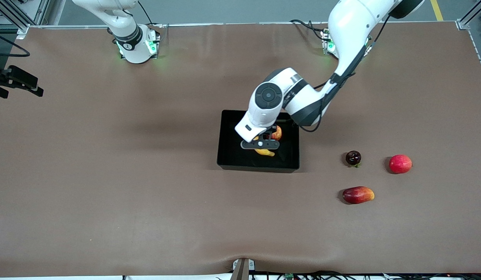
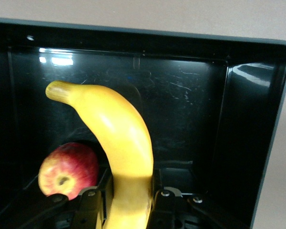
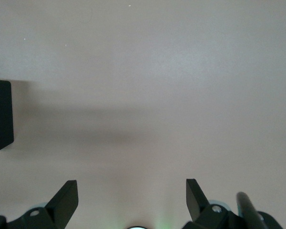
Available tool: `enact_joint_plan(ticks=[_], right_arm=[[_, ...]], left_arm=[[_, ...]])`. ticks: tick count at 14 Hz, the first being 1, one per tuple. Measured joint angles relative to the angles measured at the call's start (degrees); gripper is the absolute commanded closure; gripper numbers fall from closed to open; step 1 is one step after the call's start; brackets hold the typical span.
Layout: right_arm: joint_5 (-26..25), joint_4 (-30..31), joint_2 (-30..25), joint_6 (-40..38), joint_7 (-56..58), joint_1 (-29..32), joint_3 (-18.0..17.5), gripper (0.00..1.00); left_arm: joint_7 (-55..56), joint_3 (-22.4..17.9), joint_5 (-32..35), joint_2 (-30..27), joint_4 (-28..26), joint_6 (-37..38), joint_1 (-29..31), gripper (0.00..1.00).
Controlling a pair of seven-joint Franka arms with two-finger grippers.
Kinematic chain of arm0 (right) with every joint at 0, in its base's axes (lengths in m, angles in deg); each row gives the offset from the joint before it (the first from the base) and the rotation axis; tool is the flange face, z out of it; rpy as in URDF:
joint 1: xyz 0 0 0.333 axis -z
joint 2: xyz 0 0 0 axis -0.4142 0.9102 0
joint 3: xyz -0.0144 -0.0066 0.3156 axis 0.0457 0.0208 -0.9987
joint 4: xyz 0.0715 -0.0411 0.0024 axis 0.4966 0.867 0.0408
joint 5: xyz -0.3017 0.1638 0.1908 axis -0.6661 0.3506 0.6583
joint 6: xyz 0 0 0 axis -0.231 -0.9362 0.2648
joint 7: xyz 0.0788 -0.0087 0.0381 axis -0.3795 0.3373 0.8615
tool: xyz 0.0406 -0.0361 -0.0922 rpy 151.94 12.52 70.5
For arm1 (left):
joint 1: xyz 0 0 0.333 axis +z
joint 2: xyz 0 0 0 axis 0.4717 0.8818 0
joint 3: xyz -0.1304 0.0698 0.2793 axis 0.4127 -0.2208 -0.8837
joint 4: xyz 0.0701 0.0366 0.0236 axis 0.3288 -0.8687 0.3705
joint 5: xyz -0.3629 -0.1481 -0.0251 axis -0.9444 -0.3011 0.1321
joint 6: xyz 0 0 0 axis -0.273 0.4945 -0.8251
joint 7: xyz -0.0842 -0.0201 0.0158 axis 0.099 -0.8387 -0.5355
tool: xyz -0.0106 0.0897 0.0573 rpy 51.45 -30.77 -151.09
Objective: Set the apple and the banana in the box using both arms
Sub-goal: 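Carry the banana over the black box with the left gripper, then lower the banana into the box and open the left gripper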
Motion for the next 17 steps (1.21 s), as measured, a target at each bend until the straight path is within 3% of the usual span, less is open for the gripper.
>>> enact_joint_plan(ticks=[8, 17], right_arm=[[0.0, 0.0, 0.0, 0.0, 0.0, 0.0, 0.0, 0.00], [0.0, 0.0, 0.0, 0.0, 0.0, 0.0, 0.0, 0.00]], left_arm=[[1.7, -0.2, 1.9, 3.8, 1.0, -5.9, -2.1, 1.00], [4.4, -5.4, 2.9, 7.4, 1.2, -12.2, -7.9, 1.00]])
